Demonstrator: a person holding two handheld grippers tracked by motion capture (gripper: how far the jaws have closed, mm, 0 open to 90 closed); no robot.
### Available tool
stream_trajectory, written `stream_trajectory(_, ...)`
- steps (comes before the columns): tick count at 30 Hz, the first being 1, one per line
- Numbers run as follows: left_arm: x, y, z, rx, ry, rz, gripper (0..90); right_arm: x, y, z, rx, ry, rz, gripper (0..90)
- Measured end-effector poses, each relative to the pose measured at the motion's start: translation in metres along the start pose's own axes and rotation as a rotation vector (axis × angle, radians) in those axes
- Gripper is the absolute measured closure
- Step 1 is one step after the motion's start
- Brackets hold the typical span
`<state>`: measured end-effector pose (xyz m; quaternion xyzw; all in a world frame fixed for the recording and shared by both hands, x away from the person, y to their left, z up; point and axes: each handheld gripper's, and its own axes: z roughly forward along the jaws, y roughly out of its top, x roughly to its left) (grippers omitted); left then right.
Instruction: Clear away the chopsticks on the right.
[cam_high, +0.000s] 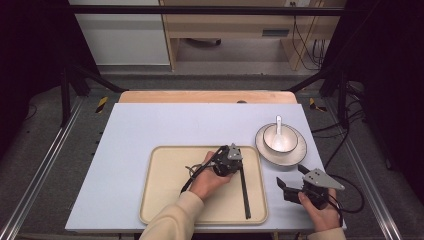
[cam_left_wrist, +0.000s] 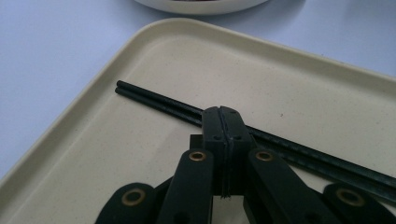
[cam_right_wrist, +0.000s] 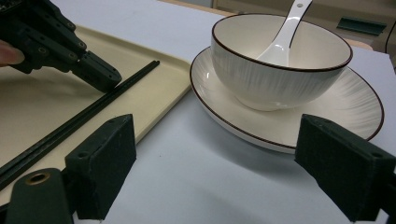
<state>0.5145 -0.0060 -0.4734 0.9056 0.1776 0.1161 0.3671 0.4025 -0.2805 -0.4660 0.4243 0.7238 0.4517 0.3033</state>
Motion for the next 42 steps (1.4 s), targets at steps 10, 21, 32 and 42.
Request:
stream_trajectory(10, -0.003, -0.004, -0.023, -0.065, 0.011, 0.009, 84.1, 0.002, 0.001, 0.000, -0.026, 0.010, -0.004, 11.4)
stream_trajectory(21, -0.004, -0.042, -0.082, -0.199, 0.101, -0.035, 31.7, 0.007, 0.005, 0.000, -0.066, 0.034, -0.004, 9.2)
stream_trajectory(32, 0.012, -0.108, -0.168, -0.418, 0.211, -0.091, 7.7, 0.009, 0.007, 0.000, -0.086, 0.049, -0.002, 8.1)
stream_trajectory(42, 0.027, -0.193, -0.230, -0.597, 0.346, -0.207, 4.2, 0.008, 0.007, -0.001, -0.097, 0.049, 0.016, 7.6)
